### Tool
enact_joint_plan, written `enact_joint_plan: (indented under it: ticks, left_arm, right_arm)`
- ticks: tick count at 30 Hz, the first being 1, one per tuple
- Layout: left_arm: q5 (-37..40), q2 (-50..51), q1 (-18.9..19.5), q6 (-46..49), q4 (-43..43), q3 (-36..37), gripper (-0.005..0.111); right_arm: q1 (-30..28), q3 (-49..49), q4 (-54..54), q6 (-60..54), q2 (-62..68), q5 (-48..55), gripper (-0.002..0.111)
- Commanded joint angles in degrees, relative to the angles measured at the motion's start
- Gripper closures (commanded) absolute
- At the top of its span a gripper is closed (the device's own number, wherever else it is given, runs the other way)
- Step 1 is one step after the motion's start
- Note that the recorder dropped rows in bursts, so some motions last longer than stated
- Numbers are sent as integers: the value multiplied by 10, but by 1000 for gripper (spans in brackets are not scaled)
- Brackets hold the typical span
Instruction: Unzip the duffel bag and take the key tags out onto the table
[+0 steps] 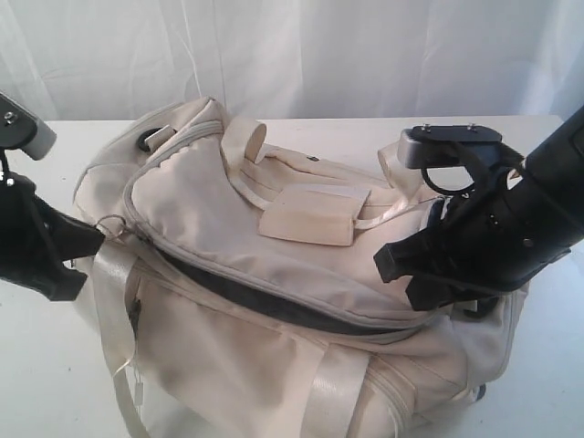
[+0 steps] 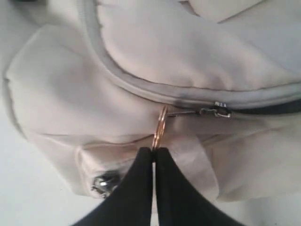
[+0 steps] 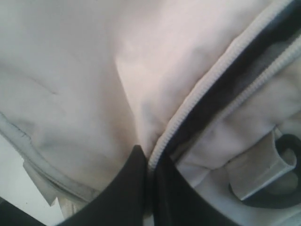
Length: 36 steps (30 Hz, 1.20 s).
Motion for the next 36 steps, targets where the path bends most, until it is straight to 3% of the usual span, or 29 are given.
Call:
enact_joint_plan:
  ticks: [1,8,10,14,16,22,24,32,36]
  left_arm:
    - [-14,-5,23,1,3,-20,107]
    - [52,-5,24,7,3,-60,107]
    - [74,-5,24,7,3,-70,107]
    - [88,-5,24,7,3,-74,107]
    - [95,-5,24,7,3,-74,107]
    - [104,-5,24,7,3,-74,107]
    - [99,-5,24,7,3,-74,107]
    - [91,-5,24,1,-2,-74,107]
    - [94,-5,24,-2,-14,-74,107]
  right_arm:
    - [-3,3,-21,-42,1,-7,108]
    - [-3,-5,-3,-104,-23,-11,104]
    - [-3,-14,1,-120,-34,-2,94]
    - [-3,-30,17,-150,-59,-6,59]
    - [-3,-35,42,-178,-73,-20,48]
    - [17,-38,260,-417,-95,-54,46]
    - [49,-38,277,-448,-90,-86,46]
    - [218,-42,135,-412,0,-264,46]
    - [316,-86,-108,-262,95,-348,46]
